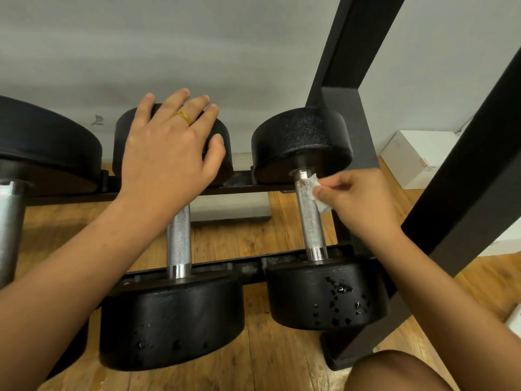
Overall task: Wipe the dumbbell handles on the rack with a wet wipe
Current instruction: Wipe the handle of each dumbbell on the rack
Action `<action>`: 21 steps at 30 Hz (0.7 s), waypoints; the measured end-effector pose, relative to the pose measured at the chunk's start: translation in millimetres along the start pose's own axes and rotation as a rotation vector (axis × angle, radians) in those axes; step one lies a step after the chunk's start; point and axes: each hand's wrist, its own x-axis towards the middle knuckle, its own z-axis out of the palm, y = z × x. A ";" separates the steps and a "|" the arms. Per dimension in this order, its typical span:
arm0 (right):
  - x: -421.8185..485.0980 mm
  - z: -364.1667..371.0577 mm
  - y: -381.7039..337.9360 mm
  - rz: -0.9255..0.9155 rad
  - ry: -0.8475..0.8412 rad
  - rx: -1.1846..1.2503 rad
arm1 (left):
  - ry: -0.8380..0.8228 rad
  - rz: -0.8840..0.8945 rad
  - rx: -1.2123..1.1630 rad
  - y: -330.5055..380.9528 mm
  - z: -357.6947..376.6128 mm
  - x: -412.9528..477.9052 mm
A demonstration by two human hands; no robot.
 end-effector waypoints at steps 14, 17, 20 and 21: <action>1.4 -9.1 -1.1 0.025 -0.091 -0.041 | 0.019 -0.011 0.002 0.9 0.0 -0.1; -11.2 -16.6 4.7 0.078 -0.208 -0.091 | 0.011 -0.008 -0.002 2.0 0.0 0.1; -27.1 -25.6 9.7 0.137 -0.344 -0.132 | 0.014 -0.014 0.005 1.3 0.6 0.5; -26.9 -26.7 9.6 0.156 -0.344 -0.092 | 0.016 -0.016 0.003 1.3 0.6 0.8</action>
